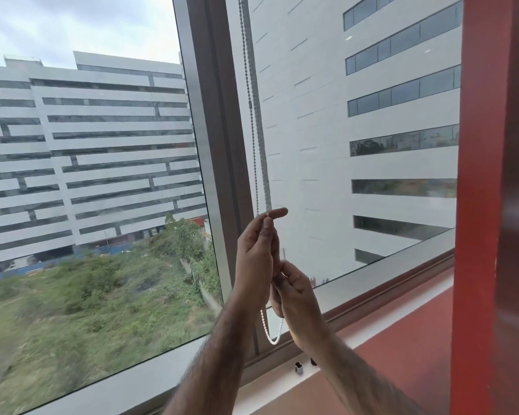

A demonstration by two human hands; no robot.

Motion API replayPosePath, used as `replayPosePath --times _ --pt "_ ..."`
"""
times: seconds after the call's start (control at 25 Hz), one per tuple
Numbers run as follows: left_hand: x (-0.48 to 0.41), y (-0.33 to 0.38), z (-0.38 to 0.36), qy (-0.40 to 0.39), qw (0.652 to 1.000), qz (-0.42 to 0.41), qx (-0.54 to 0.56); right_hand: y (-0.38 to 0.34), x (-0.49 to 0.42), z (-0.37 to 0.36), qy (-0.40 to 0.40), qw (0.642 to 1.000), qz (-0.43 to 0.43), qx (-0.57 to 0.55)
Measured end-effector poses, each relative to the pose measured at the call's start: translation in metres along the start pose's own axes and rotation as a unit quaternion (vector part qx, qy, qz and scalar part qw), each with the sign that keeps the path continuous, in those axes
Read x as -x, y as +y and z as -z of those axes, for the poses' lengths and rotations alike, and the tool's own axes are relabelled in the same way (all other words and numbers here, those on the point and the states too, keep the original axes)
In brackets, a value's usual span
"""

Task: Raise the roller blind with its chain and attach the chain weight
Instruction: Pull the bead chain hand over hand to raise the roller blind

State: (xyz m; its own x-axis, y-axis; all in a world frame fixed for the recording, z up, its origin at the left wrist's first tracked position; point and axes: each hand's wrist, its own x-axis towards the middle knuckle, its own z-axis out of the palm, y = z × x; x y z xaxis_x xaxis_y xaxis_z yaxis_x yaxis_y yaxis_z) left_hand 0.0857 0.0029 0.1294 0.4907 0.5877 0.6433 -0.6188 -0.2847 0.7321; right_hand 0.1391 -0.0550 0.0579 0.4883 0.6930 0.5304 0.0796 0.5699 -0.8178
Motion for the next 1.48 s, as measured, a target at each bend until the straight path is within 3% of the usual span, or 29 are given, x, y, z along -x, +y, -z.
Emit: replayPosePath --times 0.12,0.28,0.36,0.56,0.76,0.92,1.04,1.16,1.28,1.48 --pt "-0.003 -0.001 0.012 0.03 0.998 -0.034 -0.044 -0.003 -0.008 0.01 -0.027 0.998 0.013 0.06" --pt "-0.003 -0.019 0.025 0.04 0.994 -0.068 -0.072 -0.035 -0.037 0.009 0.065 0.991 0.043 0.11" --pt "0.01 -0.033 0.022 0.031 0.995 -0.059 -0.076 -0.059 -0.054 -0.001 0.067 0.991 0.067 0.094" --pt "0.041 -0.053 0.023 0.039 0.998 -0.004 -0.046 -0.074 -0.059 -0.025 -0.018 0.996 0.059 0.071" --pt "0.04 -0.055 0.029 0.026 0.996 -0.001 -0.08 -0.068 -0.06 -0.033 0.011 0.998 0.067 -0.006" --pt "0.032 -0.047 0.038 -0.027 0.998 0.006 -0.06 -0.066 -0.058 -0.027 0.03 0.993 0.114 0.001" --pt "0.011 -0.026 0.037 0.038 0.999 0.004 -0.007 -0.054 -0.052 -0.019 0.037 0.988 0.14 0.052" --pt "-0.007 0.001 0.022 0.003 0.998 -0.003 0.061 -0.027 -0.032 -0.015 0.031 0.993 0.087 0.072" --pt "-0.01 0.011 0.005 -0.039 0.998 0.029 0.04 -0.006 -0.014 -0.006 0.028 0.994 0.068 0.079" --pt "-0.007 -0.004 -0.009 0.032 0.997 -0.063 0.004 -0.008 -0.013 0.006 0.006 0.997 0.043 0.056"
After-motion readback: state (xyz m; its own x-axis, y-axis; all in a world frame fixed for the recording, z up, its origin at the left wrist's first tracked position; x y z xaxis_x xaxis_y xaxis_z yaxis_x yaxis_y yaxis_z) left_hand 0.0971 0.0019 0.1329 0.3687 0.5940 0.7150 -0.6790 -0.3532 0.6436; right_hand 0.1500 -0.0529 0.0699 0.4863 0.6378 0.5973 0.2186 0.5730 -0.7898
